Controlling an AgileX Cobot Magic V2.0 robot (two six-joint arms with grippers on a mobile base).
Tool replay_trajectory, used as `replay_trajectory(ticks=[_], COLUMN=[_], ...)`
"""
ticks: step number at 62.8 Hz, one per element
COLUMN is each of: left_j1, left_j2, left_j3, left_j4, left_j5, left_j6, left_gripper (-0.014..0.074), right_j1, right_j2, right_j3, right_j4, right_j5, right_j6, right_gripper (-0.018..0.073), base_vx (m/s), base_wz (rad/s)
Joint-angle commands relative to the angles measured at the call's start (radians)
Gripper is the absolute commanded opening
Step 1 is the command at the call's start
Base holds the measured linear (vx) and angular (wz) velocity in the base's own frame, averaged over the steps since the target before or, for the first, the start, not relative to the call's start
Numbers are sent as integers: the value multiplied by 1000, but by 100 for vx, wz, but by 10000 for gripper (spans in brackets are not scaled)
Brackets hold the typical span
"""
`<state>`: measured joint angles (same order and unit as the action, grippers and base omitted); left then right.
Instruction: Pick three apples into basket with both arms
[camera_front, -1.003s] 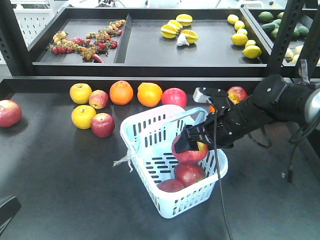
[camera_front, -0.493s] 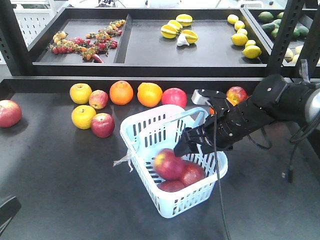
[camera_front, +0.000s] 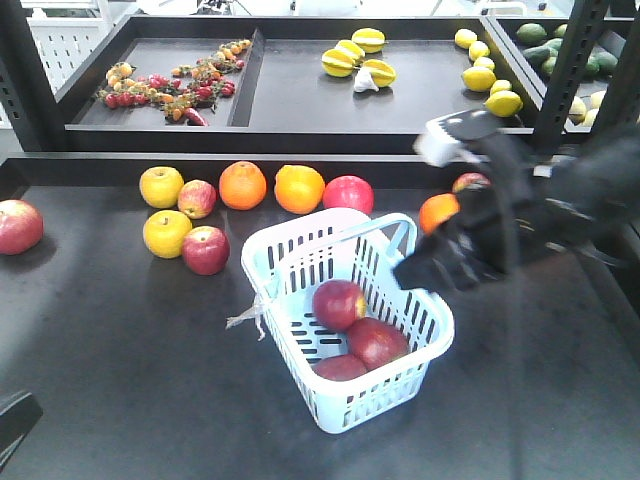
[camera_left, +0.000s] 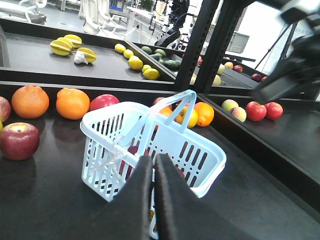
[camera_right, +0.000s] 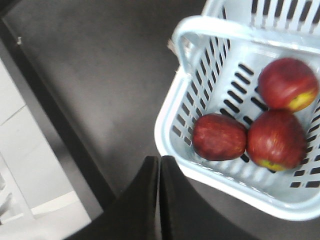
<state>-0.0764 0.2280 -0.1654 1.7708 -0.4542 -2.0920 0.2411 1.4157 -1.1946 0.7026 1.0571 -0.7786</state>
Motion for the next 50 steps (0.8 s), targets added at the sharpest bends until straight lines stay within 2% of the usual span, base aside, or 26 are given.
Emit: replay_trajectory(ticks=[1, 14, 27, 37, 50], left_j1=[-3, -3, -3, -3, -3], left_j2=[10, 10, 10, 10, 10], left_j3=[-24, -24, -24, -24, -24], left_j4=[1, 1, 1, 1, 0], left_j5=[18, 4, -1, -1, -2], left_j6=[-4, -4, -4, -4, -4], left_gripper=[-8, -8, -8, -8, -8], right_j1=[1, -2, -2, -2, -1], right_j2=[-151, -535, -864, -1003, -1036], right_j3=[75, 448, 768, 883, 890], right_j4=[48, 40, -7, -22, -19], right_j5=[-53, -321, -581, -627, -627], right_j6=[-61, -75, -16, 11, 11], right_gripper=[-7, -8, -4, -4, -4], base_vx=[0, 0, 0, 0, 0], base_wz=[0, 0, 0, 0, 0])
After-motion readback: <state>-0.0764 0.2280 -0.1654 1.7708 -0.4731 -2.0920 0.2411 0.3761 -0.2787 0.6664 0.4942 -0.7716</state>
